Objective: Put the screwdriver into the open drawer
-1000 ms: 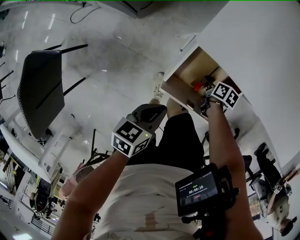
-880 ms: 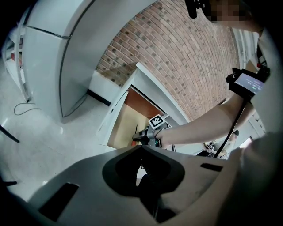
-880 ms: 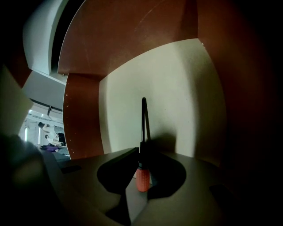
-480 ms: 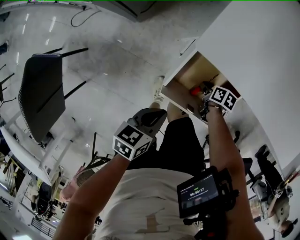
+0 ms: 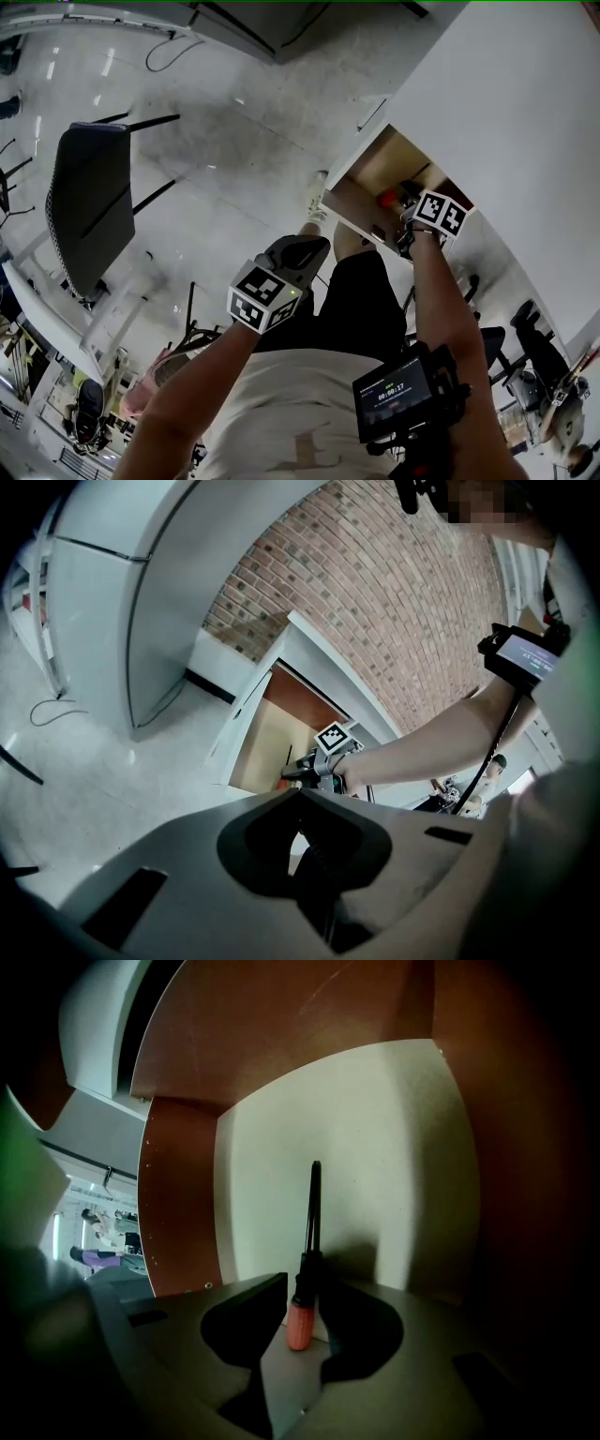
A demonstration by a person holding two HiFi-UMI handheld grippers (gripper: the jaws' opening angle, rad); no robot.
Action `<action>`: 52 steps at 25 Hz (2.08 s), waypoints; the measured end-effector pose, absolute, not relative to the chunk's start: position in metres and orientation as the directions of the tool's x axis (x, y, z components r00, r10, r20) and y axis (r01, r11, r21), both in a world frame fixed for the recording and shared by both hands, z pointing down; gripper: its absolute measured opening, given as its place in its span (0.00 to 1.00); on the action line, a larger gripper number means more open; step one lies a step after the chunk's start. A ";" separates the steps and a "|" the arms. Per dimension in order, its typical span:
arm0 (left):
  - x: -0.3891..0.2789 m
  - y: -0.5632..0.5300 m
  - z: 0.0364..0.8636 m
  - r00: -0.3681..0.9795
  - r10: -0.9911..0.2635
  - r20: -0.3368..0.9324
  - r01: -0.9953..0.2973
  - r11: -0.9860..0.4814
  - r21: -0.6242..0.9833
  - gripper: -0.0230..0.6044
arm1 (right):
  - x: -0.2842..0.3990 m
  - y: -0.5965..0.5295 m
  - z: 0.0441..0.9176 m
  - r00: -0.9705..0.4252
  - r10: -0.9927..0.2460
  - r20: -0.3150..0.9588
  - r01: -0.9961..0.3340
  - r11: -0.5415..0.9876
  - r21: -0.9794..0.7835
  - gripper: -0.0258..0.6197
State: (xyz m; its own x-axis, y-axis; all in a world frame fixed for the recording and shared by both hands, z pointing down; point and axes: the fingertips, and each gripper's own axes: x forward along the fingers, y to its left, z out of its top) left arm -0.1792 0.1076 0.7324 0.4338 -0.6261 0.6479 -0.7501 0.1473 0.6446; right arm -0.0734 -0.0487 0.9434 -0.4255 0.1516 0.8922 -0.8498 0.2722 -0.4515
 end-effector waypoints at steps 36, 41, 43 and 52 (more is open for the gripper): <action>-0.177 0.066 0.598 0.499 -0.651 0.572 -0.811 -0.119 0.572 0.07 | -0.068 -0.045 0.700 -0.634 -0.158 0.757 -0.695 0.544 -0.470 0.07; -0.181 0.061 0.577 0.510 -0.656 0.557 -0.812 -0.154 0.562 0.07 | -0.070 -0.038 0.662 -0.662 -0.174 0.729 -0.660 0.597 -0.456 0.07; -0.185 0.054 0.568 0.509 -0.663 0.549 -0.818 -0.173 0.549 0.07 | -0.073 -0.040 0.648 -0.679 -0.182 0.712 -0.646 0.610 -0.460 0.07; -0.149 0.038 0.513 0.542 -0.676 0.499 -0.807 -0.254 0.534 0.07 | -0.042 -0.029 0.565 -0.735 -0.204 0.647 -0.587 0.668 -0.457 0.07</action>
